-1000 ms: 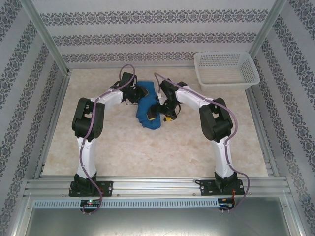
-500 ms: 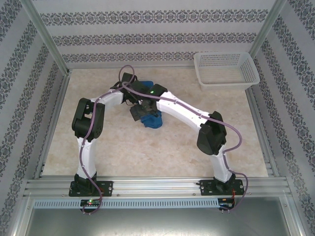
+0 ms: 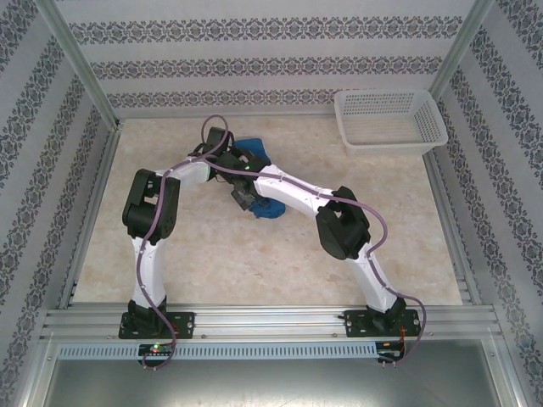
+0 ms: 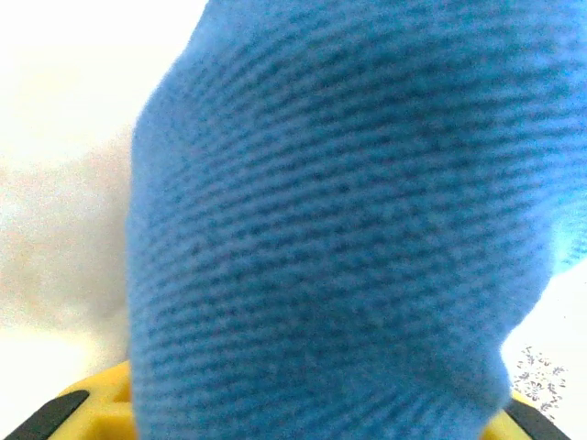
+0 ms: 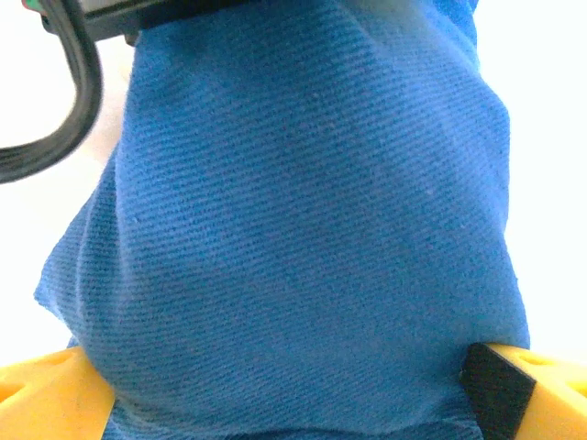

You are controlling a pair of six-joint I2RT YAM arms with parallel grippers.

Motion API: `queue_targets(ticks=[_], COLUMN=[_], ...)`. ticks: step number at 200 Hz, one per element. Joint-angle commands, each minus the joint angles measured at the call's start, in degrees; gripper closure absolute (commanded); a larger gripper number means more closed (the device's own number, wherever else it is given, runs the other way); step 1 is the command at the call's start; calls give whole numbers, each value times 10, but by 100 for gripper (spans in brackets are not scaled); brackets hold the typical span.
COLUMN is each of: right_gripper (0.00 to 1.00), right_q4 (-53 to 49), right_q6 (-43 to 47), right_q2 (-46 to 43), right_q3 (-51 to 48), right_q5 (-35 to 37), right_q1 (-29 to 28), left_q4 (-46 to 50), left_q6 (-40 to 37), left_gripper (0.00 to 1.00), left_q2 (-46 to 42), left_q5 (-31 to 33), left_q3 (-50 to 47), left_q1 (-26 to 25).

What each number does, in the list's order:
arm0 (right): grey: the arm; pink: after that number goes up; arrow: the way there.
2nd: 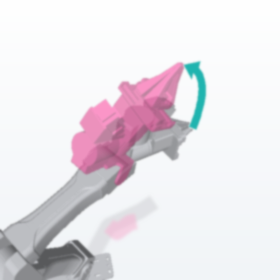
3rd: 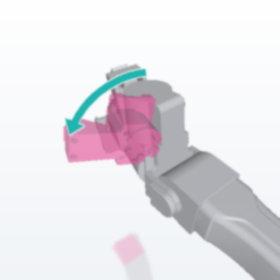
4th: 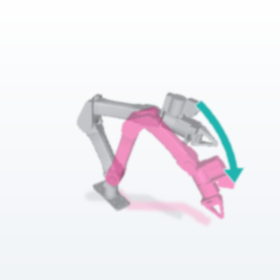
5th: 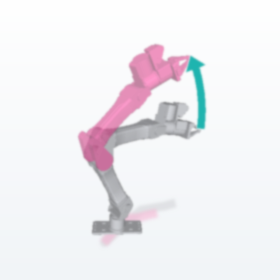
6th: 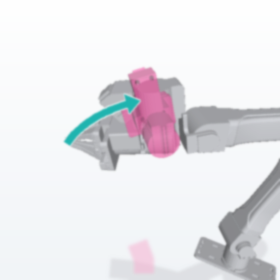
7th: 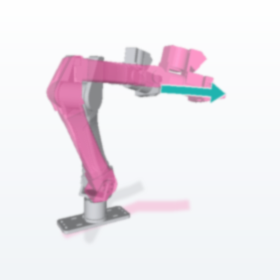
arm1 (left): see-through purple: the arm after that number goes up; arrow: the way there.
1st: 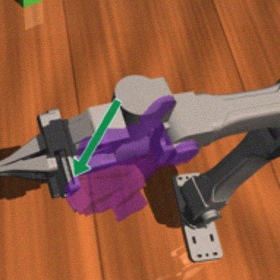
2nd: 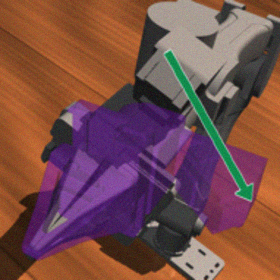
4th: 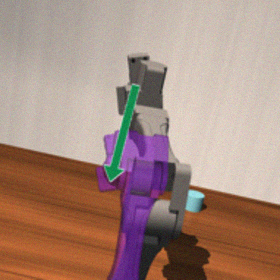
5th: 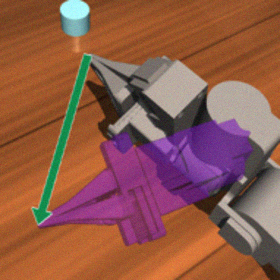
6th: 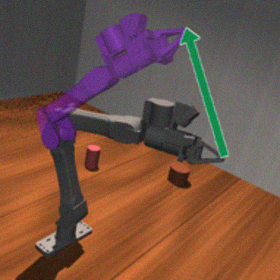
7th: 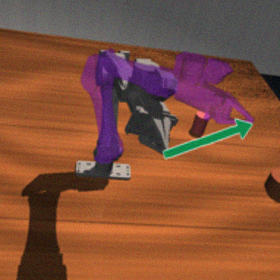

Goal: Roll up the long pants

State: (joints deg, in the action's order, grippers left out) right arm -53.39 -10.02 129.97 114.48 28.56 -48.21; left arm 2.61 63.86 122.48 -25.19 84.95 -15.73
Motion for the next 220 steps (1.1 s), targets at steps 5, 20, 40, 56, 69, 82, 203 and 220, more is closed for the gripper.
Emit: queue_targets(ticks=[5,20,40,56,69,82,203,220], right_gripper=[3,10,41,57,65,85,100,100], right_q4=[85,79,75,78,78,85,339,402], right_q6=[46,34,14,3,-1,-6,-200,-242], right_q2=[41,55,65,63,65,64,-89,-93], right_q3=[-2,-1,-14,-32,-42,-58,-310,-333], right_q5=[23,-35,-123,-178,-203,-239,-596,-640], right_q1=[28,44,62,72,78,85,198,212], left_q4=[21,-4,-23,-32,-41,-53,225,254], left_q6=[25,41,57,67,77,92,18,0], left_gripper=[100,100,100,100,100,100,0,0], left_q2=[-9,-11,-17,-25,-29,-29,73,70], left_q5=[-48,-65,-84,-92,-100,-110,-84,-80], left_q3=[-35,-43,-50,-51,-48,-42,415,435], left_q1=[-21,-21,-21,-21,-22,-22,46,53])
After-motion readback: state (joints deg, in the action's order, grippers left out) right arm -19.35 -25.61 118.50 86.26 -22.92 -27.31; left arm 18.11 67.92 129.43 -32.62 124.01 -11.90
